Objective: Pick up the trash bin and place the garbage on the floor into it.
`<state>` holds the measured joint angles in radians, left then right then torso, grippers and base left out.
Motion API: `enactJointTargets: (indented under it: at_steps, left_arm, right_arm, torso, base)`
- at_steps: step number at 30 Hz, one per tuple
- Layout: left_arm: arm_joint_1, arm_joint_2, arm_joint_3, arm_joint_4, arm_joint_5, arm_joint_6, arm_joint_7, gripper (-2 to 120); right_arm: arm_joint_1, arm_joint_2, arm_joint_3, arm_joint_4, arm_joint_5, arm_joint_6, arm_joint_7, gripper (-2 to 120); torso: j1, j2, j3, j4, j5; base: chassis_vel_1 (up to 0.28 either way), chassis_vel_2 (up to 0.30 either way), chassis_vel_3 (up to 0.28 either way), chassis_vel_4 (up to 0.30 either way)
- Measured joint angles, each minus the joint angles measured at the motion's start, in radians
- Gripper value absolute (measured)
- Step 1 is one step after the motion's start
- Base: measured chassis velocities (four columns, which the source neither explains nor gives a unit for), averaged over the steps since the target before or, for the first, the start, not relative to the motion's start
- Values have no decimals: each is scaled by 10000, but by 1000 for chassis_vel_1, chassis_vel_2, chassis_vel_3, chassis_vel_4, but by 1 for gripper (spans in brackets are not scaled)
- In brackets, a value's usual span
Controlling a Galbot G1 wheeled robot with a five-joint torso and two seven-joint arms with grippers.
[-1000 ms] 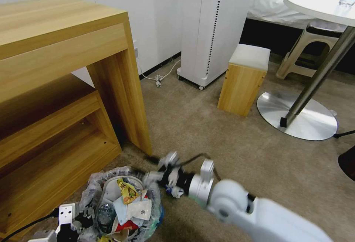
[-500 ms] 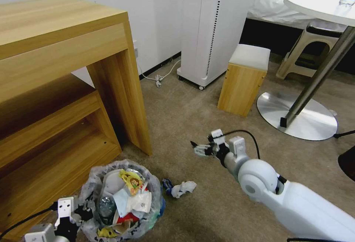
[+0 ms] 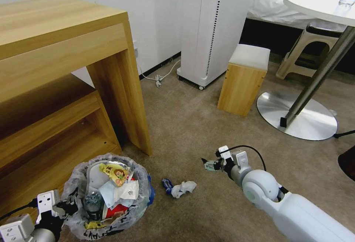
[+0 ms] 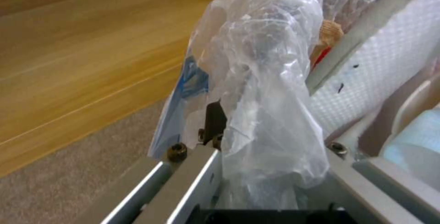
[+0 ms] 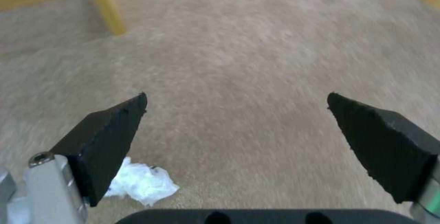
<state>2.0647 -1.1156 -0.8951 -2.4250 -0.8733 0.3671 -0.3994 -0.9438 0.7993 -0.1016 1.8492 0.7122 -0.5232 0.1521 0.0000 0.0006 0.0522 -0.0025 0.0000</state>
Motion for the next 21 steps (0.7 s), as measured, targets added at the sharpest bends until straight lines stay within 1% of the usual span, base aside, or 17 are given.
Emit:
enactJointTargets:
  at_steps: [1, 2, 3, 4, 5, 7, 8, 10, 11, 14, 15, 19, 20, 21]
  left_arm:
    - [0, -5, -16, 8, -80, 18, -40, 1]
    - [0, -5, -16, 8, -80, 18, -40, 1]
    - [-10, -4, -27, 39, -197, 47, -122, 1]
    - [-46, -4, -25, 63, -241, 56, -158, 1]
    - [-46, -4, -25, 63, -241, 56, -158, 1]
    - [-125, -14, 14, 99, -246, 55, -178, 1]
    - [-125, -14, 14, 99, -246, 55, -178, 1]
    - [-202, -62, 86, 198, -170, 48, -170, 1]
    - [-202, -62, 86, 198, -170, 48, -170, 1]
    - [-260, -152, 165, 289, 21, -19, -161, 1]
    - [-260, -152, 165, 289, 21, -19, -161, 1]
    - [-320, -331, 272, 395, 288, -79, -134, 1]
    - [-320, -331, 272, 395, 288, -79, -134, 1]
    - [-328, -372, 299, 445, 351, -106, -120, 1]
  right_arm:
    - [162, -80, -81, -91, -340, -31, -516, 100]
    - [162, -80, -81, -91, -340, -31, -516, 100]
    - [421, -177, -205, -213, -690, -204, -1196, 100]
    - [680, -220, -356, -354, -885, -391, -1626, 100]
    - [680, -220, -356, -354, -885, -391, -1626, 100]
    - [1280, -243, -627, -679, -1149, -515, -2432, 100]
    - [1280, -243, -627, -679, -1149, -515, -2432, 100]
    - [1982, -313, -1076, -1100, -1577, -450, -3342, 100]
    - [1982, -313, -1076, -1100, -1577, -450, -3342, 100]
    - [3046, -422, -2059, -1656, -2189, -145, -4476, 100]
    - [3046, -422, -2059, -1656, -2189, -145, -4476, 100]
    - [4353, -278, -3758, -2562, -3142, 365, -5847, 100]
    - [4353, -278, -3758, -2562, -3142, 365, -5847, 100]
    - [4606, -163, -4089, -2772, -3457, 558, -6265, 100]
  torso:
    - [0, 0, 0, 0, 0]
    - [0, 0, 0, 0, 0]
    - [0, 0, 0, 0, -1]
    - [0, 0, 1, 1, -1]
    - [0, 0, 1, 1, -1]
    - [0, 0, 0, 0, 0]
    - [0, 0, 0, 0, 0]
    - [0, -1, 1, 0, -1]
    - [0, -1, 1, 0, -1]
    - [0, 0, 0, 0, -1]
    - [0, 0, 0, 0, -1]
    - [0, 0, 1, 0, -3]
    - [0, 0, 1, 0, -3]
    - [1, -1, 1, -2, -1]
  base:
    - [0, 0, 0, 0]
    - [0, 0, 0, 0]
    - [0, 0, 0, 0]
    - [0, 0, 0, 0]
    - [0, 0, 0, 0]
    - [0, 0, 0, 0]
    - [0, 0, 0, 0]
    - [0, 0, 0, 0]
    - [0, 0, 0, 0]
    - [0, 0, 0, 0]
    - [0, 0, 0, 0]
    - [0, 0, 0, 0]
    - [0, 0, 0, 0]
    - [0, 0, 0, 0]
